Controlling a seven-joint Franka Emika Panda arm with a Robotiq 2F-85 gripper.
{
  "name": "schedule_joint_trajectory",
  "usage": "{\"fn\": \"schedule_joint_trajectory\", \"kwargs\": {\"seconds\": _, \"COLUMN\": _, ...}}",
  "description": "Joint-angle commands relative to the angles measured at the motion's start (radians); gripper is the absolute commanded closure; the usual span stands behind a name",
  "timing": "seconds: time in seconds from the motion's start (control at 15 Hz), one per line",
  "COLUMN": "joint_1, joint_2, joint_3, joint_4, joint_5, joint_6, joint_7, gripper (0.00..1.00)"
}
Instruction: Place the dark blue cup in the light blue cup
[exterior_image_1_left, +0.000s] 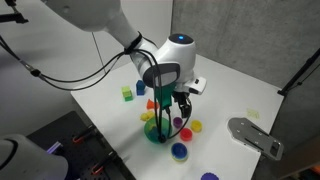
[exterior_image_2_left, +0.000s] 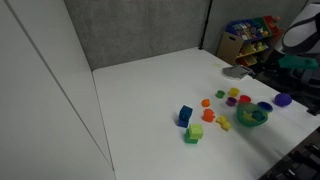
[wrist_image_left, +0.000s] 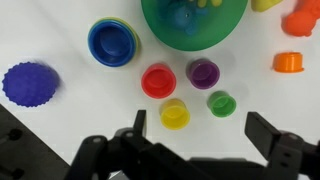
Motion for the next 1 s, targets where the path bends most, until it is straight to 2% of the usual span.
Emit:
{"fn": "schedule_joint_trajectory", "kwargs": {"seconds": 0.0, "joint_1": 0.048, "joint_2": -0.129, "joint_3": -0.035, "joint_4": 0.014, "joint_5": -0.062, "joint_6": -0.204, "joint_7": -0.042, "gripper": 0.0}}
{"fn": "schedule_joint_trajectory", "kwargs": {"seconds": 0.27, "joint_1": 0.069, "joint_2": -0.239, "joint_3": -0.016, "joint_4": 0.08, "joint_5": -0.039, "joint_6": -0.481, "joint_7": -0.173, "gripper": 0.0}}
{"fn": "schedule_joint_trajectory", "kwargs": {"seconds": 0.47, "joint_1": 0.094, "joint_2": -0.299, "joint_3": -0.013, "joint_4": 0.142, "joint_5": -0.081, "joint_6": -0.647, "joint_7": -0.2, "gripper": 0.0}}
{"fn": "schedule_joint_trajectory", "kwargs": {"seconds": 0.8, "joint_1": 0.107, "joint_2": -0.359, "joint_3": -0.018, "joint_4": 0.22, "joint_5": -0.123, "joint_6": -0.777, "joint_7": -0.211, "gripper": 0.0}}
{"fn": "schedule_joint_trajectory", "kwargs": {"seconds": 0.87, "joint_1": 0.11, "joint_2": -0.346, "joint_3": -0.016, "joint_4": 0.19, "joint_5": -0.101, "joint_6": -0.731, "joint_7": -0.184, "gripper": 0.0}}
{"fn": "schedule_joint_trajectory", "kwargs": {"seconds": 0.93, "joint_1": 0.11, "joint_2": -0.355, "joint_3": -0.017, "joint_4": 0.2, "joint_5": -0.106, "joint_6": -0.747, "joint_7": -0.187, "gripper": 0.0}}
